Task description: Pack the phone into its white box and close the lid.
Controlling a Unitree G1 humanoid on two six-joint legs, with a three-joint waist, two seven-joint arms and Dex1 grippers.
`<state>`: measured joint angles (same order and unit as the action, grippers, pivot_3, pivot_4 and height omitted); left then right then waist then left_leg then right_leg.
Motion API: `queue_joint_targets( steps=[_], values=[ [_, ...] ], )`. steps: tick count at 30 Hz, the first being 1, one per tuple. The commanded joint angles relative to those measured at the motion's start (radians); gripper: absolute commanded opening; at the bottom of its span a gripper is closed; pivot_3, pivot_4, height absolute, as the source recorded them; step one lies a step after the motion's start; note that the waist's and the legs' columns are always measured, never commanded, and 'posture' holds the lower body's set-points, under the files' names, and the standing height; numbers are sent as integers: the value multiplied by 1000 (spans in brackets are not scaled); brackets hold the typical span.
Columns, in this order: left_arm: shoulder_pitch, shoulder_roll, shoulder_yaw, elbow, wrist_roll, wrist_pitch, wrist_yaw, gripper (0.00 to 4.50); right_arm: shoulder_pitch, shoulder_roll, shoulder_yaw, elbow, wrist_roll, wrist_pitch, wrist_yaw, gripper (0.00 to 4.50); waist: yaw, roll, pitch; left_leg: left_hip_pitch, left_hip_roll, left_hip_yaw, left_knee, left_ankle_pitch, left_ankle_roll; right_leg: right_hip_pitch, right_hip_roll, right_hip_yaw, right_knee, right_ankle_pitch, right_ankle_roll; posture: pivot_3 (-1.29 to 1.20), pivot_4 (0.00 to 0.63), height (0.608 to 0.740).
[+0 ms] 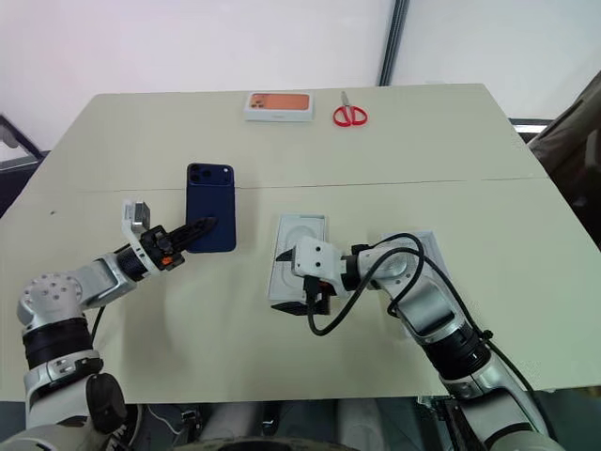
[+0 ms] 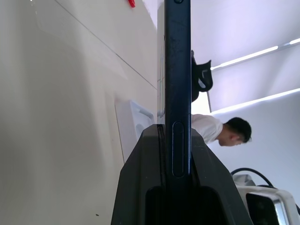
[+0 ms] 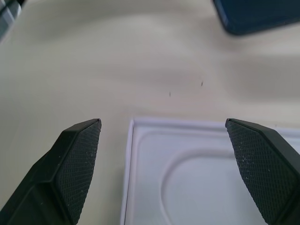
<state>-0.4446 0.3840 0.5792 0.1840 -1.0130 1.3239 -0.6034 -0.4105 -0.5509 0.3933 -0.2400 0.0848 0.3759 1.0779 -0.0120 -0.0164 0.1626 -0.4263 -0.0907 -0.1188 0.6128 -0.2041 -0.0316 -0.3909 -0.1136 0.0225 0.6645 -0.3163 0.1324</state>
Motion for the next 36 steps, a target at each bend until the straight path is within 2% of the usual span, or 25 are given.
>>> queue_joint_targets(
  steps=[1, 2, 4, 6, 27, 31, 36],
  values=[
    [-24, 1, -16, -44, -35, -20, -2, 0, 7, -20, 17, -18, -18, -30, 3, 4439, -1, -1, 1, 0, 0, 0, 0, 0, 0, 1, 0, 0, 0, 0, 0, 0, 150, 740],
    [-23, 2, -20, -46, -36, -23, 0, 0, 12, -31, 23, -13, -29, -41, 6, 3911, -1, -1, 1, 0, 0, 0, 0, 0, 0, 1, 0, 0, 0, 0, 0, 0, 150, 740],
    [-18, 4, -30, -53, -35, -26, 1, 0, 23, -53, 35, -5, -44, -44, 14, 3136, -1, -1, 1, 0, 0, 0, 0, 0, 0, 1, 0, 0, 0, 0, 0, 0, 150, 740],
    [-10, 4, -41, -63, -34, -29, 5, 0, 33, -63, 35, -4, -43, -42, 20, 2103, -1, -2, 1, 0, 0, 0, 0, 0, 0, 1, 0, 0, 0, 0, 0, 0, 150, 740],
    [13, -5, -77, -103, -43, -44, 35, 0, 8, -4, 52, 70, -78, -64, -24, 2103, -2, -2, 1, 0, 0, 0, 0, 0, 0, 1, 0, 0, 0, 0, 0, 0, 150, 740],
    [11, -5, -76, -101, -45, -46, 38, 0, 8, -9, 60, 82, -99, -87, -29, 851, -4, -2, 1, 1, 1, 0, 0, 0, 0, 1, 1, 0, 0, 0, 0, 0, 150, 740],
    [15, -3, -80, -105, -47, -38, 40, 0, 6, 2, 58, 89, -107, -98, -35, 851, -3, -2, 1, 1, 1, 0, 0, 0, 0, 1, 1, 0, 1, 0, 0, 0, 150, 740]
  ],
)
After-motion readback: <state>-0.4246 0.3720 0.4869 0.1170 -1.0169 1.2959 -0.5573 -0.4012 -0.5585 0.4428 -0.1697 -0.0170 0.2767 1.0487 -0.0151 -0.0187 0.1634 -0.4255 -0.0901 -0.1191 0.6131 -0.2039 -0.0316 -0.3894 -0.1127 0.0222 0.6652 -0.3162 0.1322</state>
